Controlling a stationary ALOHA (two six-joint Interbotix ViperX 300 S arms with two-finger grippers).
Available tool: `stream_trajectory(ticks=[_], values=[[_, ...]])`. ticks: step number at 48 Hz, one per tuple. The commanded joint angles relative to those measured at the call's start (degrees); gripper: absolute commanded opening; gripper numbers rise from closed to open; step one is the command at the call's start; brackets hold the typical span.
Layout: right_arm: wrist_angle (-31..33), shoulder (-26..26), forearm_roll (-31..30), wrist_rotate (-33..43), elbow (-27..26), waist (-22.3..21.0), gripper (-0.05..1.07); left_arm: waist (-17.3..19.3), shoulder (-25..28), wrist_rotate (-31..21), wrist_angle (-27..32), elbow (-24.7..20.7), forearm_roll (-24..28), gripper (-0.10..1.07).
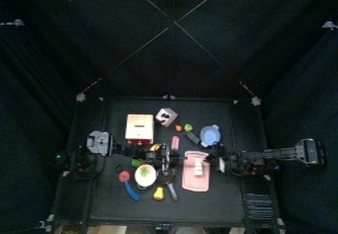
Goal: Grab cleaver with other hand
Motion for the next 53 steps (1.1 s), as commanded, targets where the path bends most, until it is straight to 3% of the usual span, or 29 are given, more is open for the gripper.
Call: stream_trajectory(ticks=[1,53], values=[[0.4,0.3,0.2,0.0,-0.6,-0.1,0.43,-0.2,-0.7,0.0,-0.2,-0.8,0.0,0.43],[1.3,-0.7,0.4,0.1,-0.7,0.4,0.43,-1.4,-0.4,0.1,2.0,-1.4,-0.1,0.43]])
